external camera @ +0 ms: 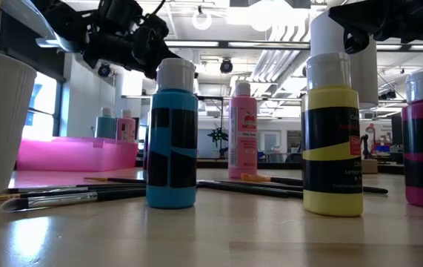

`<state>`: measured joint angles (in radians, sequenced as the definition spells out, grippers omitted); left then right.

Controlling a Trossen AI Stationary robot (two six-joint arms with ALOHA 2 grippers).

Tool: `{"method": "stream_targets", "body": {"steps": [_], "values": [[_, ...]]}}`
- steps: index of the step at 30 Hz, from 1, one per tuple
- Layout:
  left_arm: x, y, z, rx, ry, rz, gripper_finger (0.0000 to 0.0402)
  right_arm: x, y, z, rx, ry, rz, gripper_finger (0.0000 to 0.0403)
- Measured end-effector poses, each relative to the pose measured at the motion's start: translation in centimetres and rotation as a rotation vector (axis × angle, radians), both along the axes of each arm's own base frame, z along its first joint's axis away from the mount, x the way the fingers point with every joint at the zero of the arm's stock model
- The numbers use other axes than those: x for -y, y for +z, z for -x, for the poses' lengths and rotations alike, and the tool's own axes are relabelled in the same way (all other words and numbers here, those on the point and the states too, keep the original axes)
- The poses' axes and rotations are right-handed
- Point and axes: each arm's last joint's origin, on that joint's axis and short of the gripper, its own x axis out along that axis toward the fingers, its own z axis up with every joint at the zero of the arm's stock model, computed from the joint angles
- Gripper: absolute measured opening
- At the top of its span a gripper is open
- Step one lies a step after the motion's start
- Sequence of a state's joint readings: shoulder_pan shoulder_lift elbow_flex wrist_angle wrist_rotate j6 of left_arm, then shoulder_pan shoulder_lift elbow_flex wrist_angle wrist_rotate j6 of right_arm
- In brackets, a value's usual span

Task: Pick & Place Paint Supplies
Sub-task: Put the big pink paint bottle into the pink bin

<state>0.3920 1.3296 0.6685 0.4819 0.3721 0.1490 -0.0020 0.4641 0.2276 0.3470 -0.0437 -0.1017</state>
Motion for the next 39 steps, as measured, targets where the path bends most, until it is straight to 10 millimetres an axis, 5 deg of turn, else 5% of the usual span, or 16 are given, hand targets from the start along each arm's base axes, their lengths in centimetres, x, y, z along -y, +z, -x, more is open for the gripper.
{"method": "stream_targets", "body": {"steps": [7, 29, 39], "values": [[0.2, -0.2, 0.0, -0.017, -0.055, 0.022, 0.0256, 0.0, 0.0, 0.0, 0.000, 0.000, 0.000, 0.0003], [0.0, -0.2, 0.0, -0.010, 0.002, 0.106, 0.0258, 0.0, 0.0, 0.0, 0.000, 0.000, 0.000, 0.0003], [0.2, -2.1, -1.8, -0.018, -0.066, 0.121, 0.0258, 0.0, 0.0, 0.0, 0.001, -0.012, -0.001, 0.0003]]}}
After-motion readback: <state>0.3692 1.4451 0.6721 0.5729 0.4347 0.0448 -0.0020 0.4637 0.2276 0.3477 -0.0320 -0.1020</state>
